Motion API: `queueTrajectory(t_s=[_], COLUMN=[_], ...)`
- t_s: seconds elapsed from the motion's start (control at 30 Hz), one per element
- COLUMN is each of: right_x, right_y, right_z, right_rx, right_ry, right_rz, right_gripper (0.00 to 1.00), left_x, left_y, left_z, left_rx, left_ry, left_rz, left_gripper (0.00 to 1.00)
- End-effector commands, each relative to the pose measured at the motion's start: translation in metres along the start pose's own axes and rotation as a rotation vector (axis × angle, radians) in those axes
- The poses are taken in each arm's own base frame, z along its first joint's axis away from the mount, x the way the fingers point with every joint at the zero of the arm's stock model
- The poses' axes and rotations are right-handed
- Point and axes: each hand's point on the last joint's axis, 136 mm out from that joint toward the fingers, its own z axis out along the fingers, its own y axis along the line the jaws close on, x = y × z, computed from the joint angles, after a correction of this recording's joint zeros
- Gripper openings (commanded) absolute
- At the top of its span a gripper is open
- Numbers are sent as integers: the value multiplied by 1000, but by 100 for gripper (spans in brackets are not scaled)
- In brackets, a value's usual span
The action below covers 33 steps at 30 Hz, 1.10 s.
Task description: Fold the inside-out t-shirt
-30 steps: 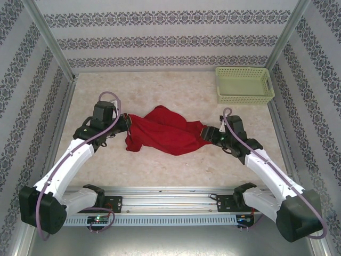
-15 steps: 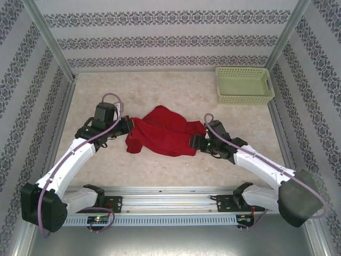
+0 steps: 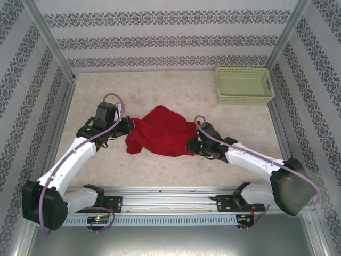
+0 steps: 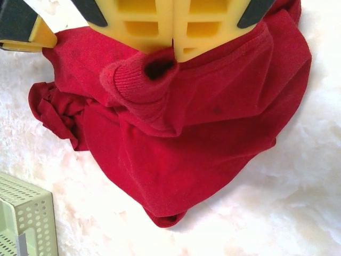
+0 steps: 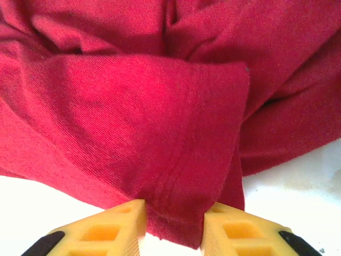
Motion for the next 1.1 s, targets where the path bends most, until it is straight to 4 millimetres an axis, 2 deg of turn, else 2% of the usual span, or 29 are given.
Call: queueTrajectory(t_s=[0.0, 0.07, 0.1, 0.27, 0.4, 0.47, 0.57, 0.67, 0.73, 0.83, 0.93, 1.0, 1.07], right_x=[-9, -12, -13, -16, -24, -34, -52, -64, -66, -66, -68, -70, -69], right_y=[5, 9, 10, 15, 25, 29, 34, 33, 29, 25, 18, 6, -4], right_z=[-3, -5, -6, -10, -24, -44, -86, -127, -139, -141, -130, -115, -98], right_rx=[22, 18, 17, -7, -61, -91, -137, -170, -170, -174, -159, -116, -75], right_ry=[-25, -29, -31, -32, -46, -74, -160, -262, -282, -281, -281, -262, -226], right_rz=[-43, -48, -50, -47, -26, -11, -2, 11, 24, 40, 66, 100, 114], right_gripper=[31, 31, 28, 2, 0, 0, 0, 0, 0, 0, 0, 0, 0], left_x=[2, 2, 3, 2, 1, -1, -6, -9, -11, -13, -13, -11, -6], left_y=[2, 3, 3, 1, 2, 6, 10, 3, -6, -23, -35, -29, -13], left_z=[2, 2, 2, 4, 4, 2, -2, -2, -3, -7, -13, -9, -3], left_rx=[8, 4, 4, 12, -2, -34, -63, -34, 7, 76, 116, 86, 2], left_ry=[-1, 0, 2, 3, 14, 6, -11, -20, -24, -43, -69, -59, -15], left_rz=[15, 16, 16, 10, 20, 34, 49, 61, 68, 91, 123, 120, 111], left_gripper=[0, 0, 0, 0, 0, 0, 0, 0, 0, 0, 0, 0, 0])
